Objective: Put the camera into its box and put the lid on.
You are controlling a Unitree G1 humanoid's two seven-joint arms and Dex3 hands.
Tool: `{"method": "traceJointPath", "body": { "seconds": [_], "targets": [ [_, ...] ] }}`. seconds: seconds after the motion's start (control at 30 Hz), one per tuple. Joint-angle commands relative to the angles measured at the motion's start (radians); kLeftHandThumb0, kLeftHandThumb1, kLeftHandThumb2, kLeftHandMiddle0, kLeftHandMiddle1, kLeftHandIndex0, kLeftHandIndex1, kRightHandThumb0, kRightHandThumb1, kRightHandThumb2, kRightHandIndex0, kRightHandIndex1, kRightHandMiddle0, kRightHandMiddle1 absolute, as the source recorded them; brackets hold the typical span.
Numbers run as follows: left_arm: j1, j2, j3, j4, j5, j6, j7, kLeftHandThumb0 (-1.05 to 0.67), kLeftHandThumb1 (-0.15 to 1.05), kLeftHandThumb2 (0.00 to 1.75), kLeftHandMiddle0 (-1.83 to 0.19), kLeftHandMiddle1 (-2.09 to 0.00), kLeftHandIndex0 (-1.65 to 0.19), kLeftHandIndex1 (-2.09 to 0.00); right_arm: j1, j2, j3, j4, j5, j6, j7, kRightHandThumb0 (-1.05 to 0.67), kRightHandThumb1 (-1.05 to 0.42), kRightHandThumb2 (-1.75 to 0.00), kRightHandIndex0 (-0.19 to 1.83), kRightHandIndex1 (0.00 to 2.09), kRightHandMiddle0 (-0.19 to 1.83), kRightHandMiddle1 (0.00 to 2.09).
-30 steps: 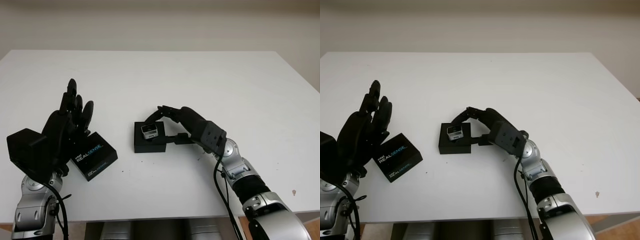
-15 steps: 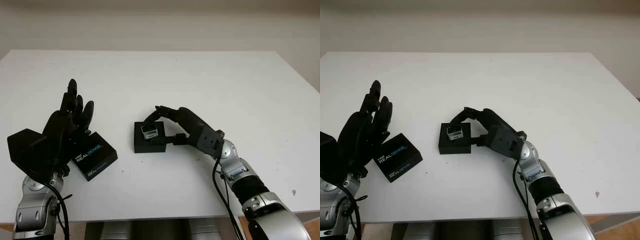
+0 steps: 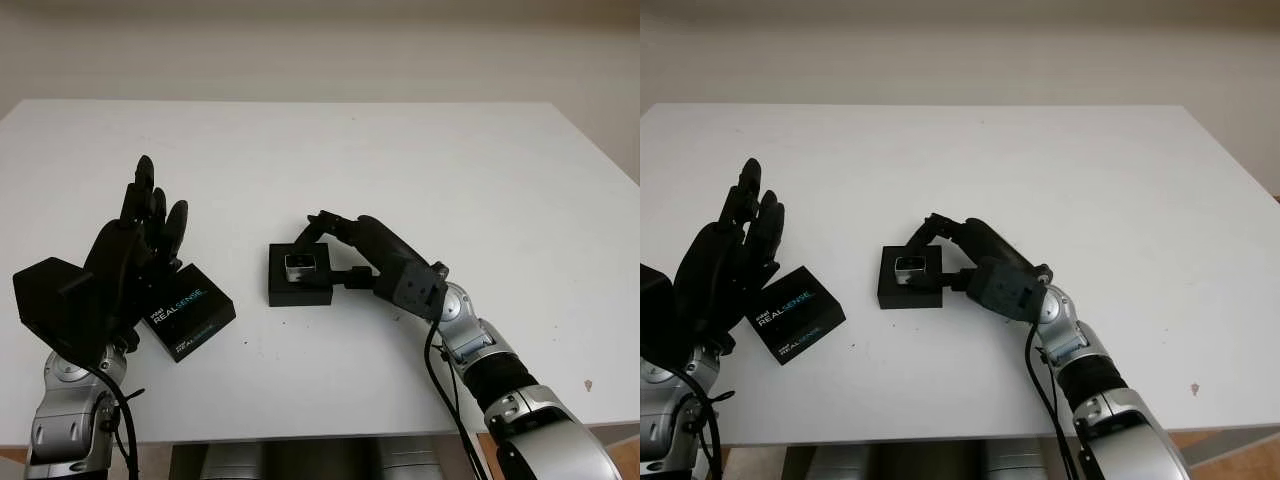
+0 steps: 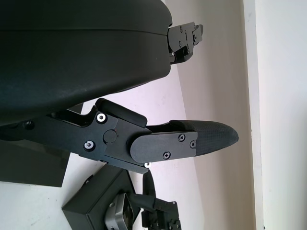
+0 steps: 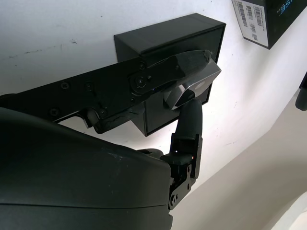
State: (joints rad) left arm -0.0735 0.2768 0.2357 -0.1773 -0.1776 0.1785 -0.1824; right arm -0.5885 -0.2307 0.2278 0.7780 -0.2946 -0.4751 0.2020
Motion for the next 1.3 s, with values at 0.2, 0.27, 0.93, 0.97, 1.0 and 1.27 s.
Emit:
{"method": "traceJointPath", "body": {
  "seconds": [0.2,0.27,0.93,0.97,1.0,1.27],
  "targets": [
    [0.006,0.000,-0.001,-0.017,-0.002,0.002,0.001,-0.70,1.05,0.49,0.19,0.00,0.19,0.00,0.011,-0.006,0.005,0.004,-0.018,-0.037,-0.028,-0.47,-0.99,-0.05,0.33,0.09,0.37,1.51],
    [0.006,0.001,-0.002,-0.014,0.000,-0.005,-0.002,-0.69,1.05,0.49,0.19,0.00,0.19,0.00,0.013,-0.005,0.005,0.007,-0.023,-0.045,-0.039,-0.48,-0.99,-0.05,0.34,0.09,0.38,1.51],
    [0.008,0.004,0.000,-0.012,-0.002,-0.015,-0.014,-0.70,1.05,0.50,0.19,0.00,0.19,0.00,0.045,0.020,0.029,-0.001,-0.101,-0.119,-0.231,-0.46,-0.98,-0.05,0.39,0.11,0.37,1.53],
    [0.008,0.004,-0.001,-0.013,-0.002,-0.015,-0.015,-0.70,1.05,0.50,0.19,0.00,0.19,0.00,0.045,0.020,0.030,-0.001,-0.103,-0.119,-0.236,-0.46,-0.98,-0.05,0.39,0.11,0.37,1.53],
    [0.009,0.003,-0.001,-0.014,-0.002,-0.014,-0.015,-0.70,1.05,0.50,0.19,0.00,0.19,0.00,0.045,0.021,0.031,-0.001,-0.105,-0.119,-0.241,-0.46,-0.98,-0.05,0.39,0.12,0.37,1.53],
    [0.010,0.001,-0.006,-0.022,0.002,-0.005,-0.012,-0.71,1.05,0.50,0.19,0.00,0.19,0.00,0.026,0.020,0.042,0.015,-0.119,-0.118,-0.258,-0.46,-0.97,-0.05,0.40,0.12,0.37,1.52]
  ]
}}
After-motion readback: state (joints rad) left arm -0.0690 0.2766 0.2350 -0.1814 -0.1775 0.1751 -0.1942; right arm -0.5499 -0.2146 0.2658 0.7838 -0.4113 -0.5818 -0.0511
